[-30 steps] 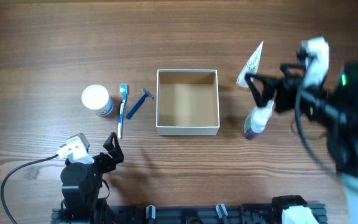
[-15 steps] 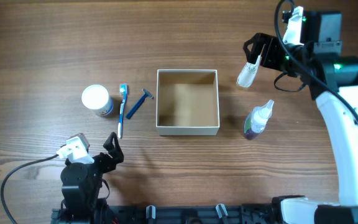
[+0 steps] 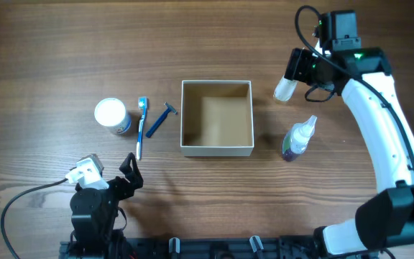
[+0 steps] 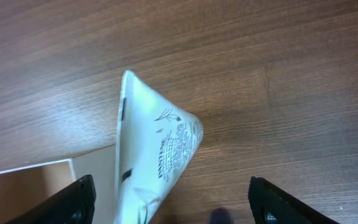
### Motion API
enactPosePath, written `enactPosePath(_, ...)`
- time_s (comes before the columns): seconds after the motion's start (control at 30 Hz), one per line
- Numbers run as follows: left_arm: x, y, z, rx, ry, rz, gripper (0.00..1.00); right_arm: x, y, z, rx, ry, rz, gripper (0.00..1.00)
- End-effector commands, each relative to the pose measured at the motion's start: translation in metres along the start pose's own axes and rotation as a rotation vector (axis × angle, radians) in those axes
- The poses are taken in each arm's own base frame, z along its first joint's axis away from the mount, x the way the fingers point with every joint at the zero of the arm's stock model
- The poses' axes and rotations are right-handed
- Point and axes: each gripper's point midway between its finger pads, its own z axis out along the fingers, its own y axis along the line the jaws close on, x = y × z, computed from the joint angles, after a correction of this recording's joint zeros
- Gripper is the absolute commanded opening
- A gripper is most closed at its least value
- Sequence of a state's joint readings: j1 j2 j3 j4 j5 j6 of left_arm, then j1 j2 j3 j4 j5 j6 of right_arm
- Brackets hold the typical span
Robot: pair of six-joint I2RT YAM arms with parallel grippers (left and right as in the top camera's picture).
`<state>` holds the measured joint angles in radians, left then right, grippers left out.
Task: Pack container
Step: 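Reach the right gripper to the white lotion tube and grasp it, then carry the lotion tube with the right gripper into the box, release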
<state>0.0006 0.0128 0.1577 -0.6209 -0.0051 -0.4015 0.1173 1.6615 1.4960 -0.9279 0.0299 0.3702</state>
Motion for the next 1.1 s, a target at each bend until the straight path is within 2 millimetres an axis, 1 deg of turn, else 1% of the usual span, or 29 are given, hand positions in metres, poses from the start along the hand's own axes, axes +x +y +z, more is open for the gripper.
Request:
enactPosePath(0.0, -0.001, -0.002, 0.0, 0.012, -0.005, 0.004, 0.99, -0.006, 0.002, 0.01, 0.025, -0.005, -0.004, 0.76)
enactPosePath(0.07, -0.001, -0.002, 0.0, 0.012, -0.005, 0.004, 1.0, -0.006, 0.002, 0.017, 0.032, 0.002, -0.002, 0.64)
enactPosePath(0.17, 0.0, -0.002, 0.0, 0.012, -0.005, 0.004, 1.0, -0.005, 0.0, 0.025, 0.049, 0.007, 0.011, 0.38)
enactPosePath(0.23, -0.001, -0.002, 0.0, 0.012, -0.005, 0.004, 1.0, -0.008, 0.0, 0.025, 0.054, -0.003, 0.012, 0.19)
enactPosePath(0.27, -0.001, -0.002, 0.0, 0.012, -0.005, 0.004, 1.0, -0.009, 0.0, 0.025, 0.056, -0.008, 0.011, 0.12)
enactPosePath(0.33, -0.001, -0.002, 0.0, 0.012, -0.005, 0.004, 1.0, -0.013, 0.001, 0.02, 0.048, -0.028, 0.011, 0.05)
enactPosePath(0.5, -0.001, -0.002, 0.0, 0.012, -0.005, 0.004, 1.0, -0.021, 0.002, -0.002, 0.04, -0.083, -0.013, 0.04)
enactPosePath(0.57, -0.001, -0.002, 0.0, 0.012, -0.005, 0.004, 1.0, -0.024, 0.006, -0.021, 0.025, -0.121, -0.033, 0.04)
enactPosePath(0.67, -0.001, -0.002, 0.0, 0.012, -0.005, 0.004, 1.0, -0.023, 0.018, -0.057, -0.017, -0.181, -0.067, 0.04)
enactPosePath(0.73, -0.001, -0.002, 0.0, 0.012, -0.005, 0.004, 1.0, -0.021, 0.035, -0.099, -0.073, -0.25, -0.097, 0.04)
enactPosePath(0.77, 0.0, -0.002, 0.0, 0.012, -0.005, 0.004, 1.0, -0.017, 0.05, -0.135, -0.133, -0.319, -0.128, 0.04)
enactPosePath(0.8, -0.001, -0.002, 0.0, 0.012, -0.005, 0.004, 1.0, -0.014, 0.059, -0.155, -0.172, -0.359, -0.146, 0.04)
enactPosePath(0.87, 0.0, -0.002, 0.0, 0.012, -0.005, 0.004, 1.0, -0.007, 0.074, -0.187, -0.242, -0.422, -0.179, 0.04)
enactPosePath(0.9, -0.001, -0.002, 0.0, 0.012, -0.005, 0.004, 1.0, 0.0, 0.084, -0.204, -0.288, -0.451, -0.198, 0.04)
enactPosePath(0.97, 0.0, -0.002, 0.0, 0.012, -0.005, 0.004, 1.0, 0.012, 0.098, -0.22, -0.35, -0.46, -0.204, 0.04)
enactPosePath(1.0, 0.0, -0.002, 0.0, 0.012, -0.005, 0.004, 1.0, 0.019, 0.104, -0.223, -0.371, -0.45, -0.208, 0.04)
enactPosePath(1.03, -0.001, -0.002, 0.0, 0.012, -0.005, 0.004, 1.0, 0.026, 0.109, -0.223, -0.384, -0.434, -0.22, 0.04)
enactPosePath(1.07, 0.0, -0.002, 0.0, 0.012, -0.005, 0.004, 1.0, 0.033, 0.115, -0.218, -0.389, -0.405, -0.22, 0.04)
